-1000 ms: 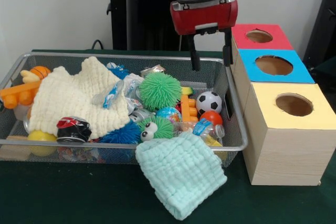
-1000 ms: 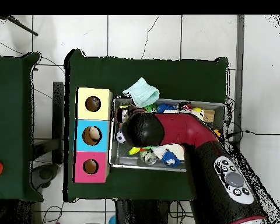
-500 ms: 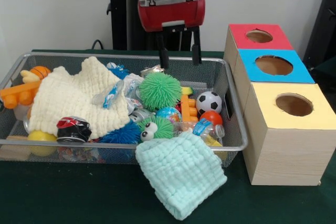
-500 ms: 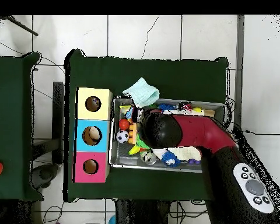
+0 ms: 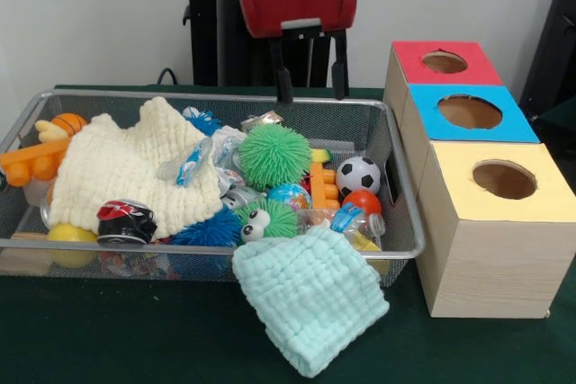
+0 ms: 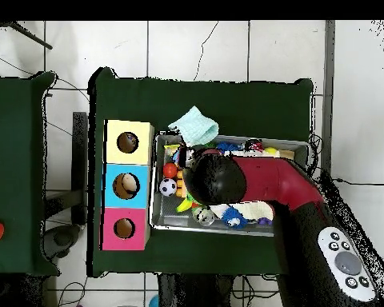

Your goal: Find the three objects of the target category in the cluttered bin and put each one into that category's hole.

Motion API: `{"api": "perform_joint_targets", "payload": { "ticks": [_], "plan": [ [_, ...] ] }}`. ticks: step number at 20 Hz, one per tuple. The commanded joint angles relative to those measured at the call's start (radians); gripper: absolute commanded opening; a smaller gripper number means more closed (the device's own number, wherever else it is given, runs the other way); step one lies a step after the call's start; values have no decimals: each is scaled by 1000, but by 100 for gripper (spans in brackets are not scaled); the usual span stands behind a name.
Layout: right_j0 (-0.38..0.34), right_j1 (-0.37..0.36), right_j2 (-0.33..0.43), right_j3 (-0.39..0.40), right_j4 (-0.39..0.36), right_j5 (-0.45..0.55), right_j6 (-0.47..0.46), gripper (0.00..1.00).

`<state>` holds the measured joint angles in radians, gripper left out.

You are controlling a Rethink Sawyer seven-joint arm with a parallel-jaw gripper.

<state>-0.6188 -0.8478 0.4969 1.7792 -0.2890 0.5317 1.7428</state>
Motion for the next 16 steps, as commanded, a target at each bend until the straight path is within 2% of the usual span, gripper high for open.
{"api": "perform_joint_targets", "payload": {
  "ticks": [1,16],
  "plan": [
    [25,-42,-26,26,-35,138,-18,100],
    [40,-15,-44,6,-54,124,-17,100]
  ]
}}
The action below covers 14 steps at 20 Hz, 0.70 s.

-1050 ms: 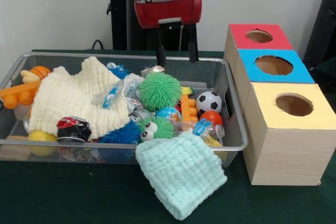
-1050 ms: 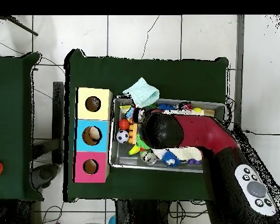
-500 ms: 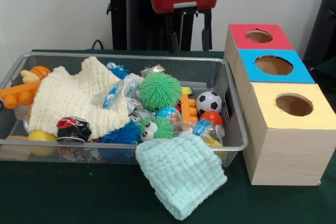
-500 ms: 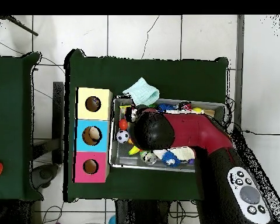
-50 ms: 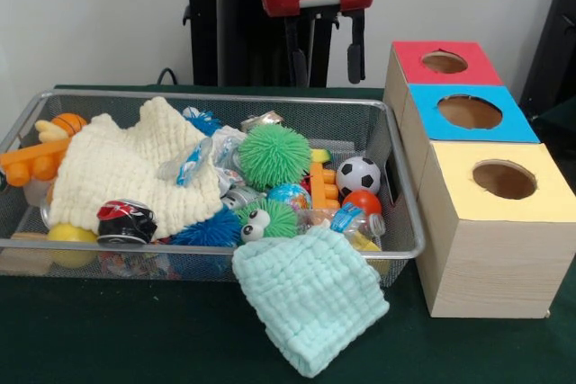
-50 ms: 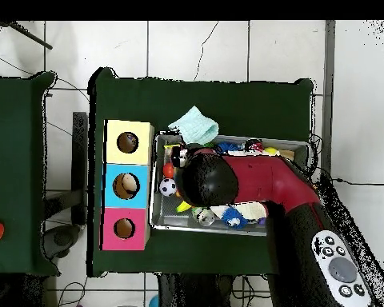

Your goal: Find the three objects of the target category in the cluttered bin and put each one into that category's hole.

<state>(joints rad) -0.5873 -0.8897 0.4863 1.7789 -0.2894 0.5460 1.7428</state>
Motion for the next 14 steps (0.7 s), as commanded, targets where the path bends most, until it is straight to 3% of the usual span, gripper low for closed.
{"api": "perform_joint_targets", "payload": {
  "ticks": [1,14],
  "plan": [
    [12,28,-36,5,-55,109,-15,100],
    [32,113,-67,-17,-103,13,-10,100]
  ]
}}
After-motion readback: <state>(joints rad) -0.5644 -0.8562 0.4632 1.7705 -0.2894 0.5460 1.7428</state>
